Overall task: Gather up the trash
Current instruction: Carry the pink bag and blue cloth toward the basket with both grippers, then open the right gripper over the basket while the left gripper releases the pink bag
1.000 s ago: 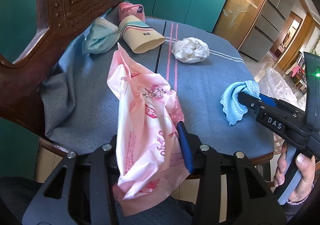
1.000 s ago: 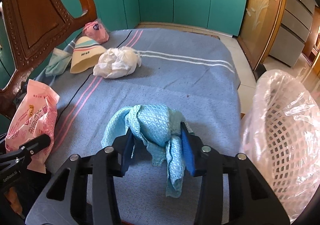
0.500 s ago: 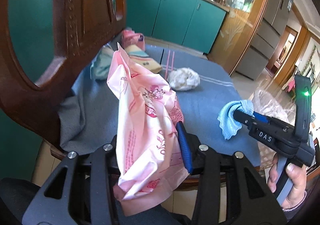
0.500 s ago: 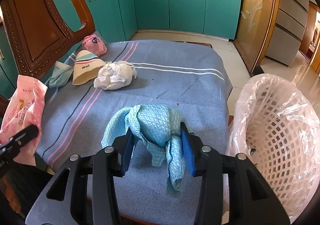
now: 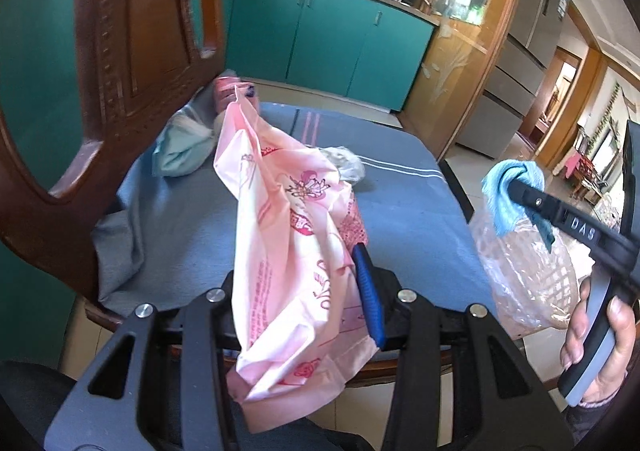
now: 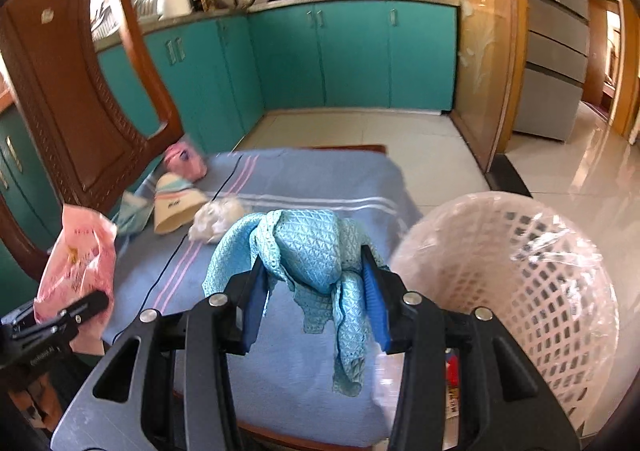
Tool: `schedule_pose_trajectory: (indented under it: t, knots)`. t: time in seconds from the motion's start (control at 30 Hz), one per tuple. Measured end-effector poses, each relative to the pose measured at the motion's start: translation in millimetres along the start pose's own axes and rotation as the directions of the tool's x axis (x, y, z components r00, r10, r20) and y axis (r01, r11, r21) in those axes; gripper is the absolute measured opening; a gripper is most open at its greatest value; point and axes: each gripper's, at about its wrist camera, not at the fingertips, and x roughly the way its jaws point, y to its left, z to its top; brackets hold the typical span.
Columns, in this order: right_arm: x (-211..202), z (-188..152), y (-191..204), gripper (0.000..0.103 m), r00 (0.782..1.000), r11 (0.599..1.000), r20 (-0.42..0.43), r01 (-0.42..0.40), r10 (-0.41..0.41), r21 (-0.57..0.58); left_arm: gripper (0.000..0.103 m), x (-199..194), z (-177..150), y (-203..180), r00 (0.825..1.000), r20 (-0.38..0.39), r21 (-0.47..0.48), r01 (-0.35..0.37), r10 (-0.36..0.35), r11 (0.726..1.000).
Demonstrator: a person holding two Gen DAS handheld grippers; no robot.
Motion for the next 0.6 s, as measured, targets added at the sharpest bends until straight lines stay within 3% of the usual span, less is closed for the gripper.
schedule_pose_trajectory:
  t: [0.3, 0.6]
  knots:
    - [-31, 1, -71, 0.044, 0.993, 0.989, 0.054, 0.1, -0.107, 0.113, 0.043, 5, 4, -39, 0.999, -0.012, 0.076, 0.045, -0.045, 0.996]
    - [-36, -13, -125, 0.044, 0.981, 0.963, 0.02, 0.185, -0.192, 0.195, 0.043, 14, 1, -73, 0.995, -0.046, 0.142, 0.097, -0.092, 0.985]
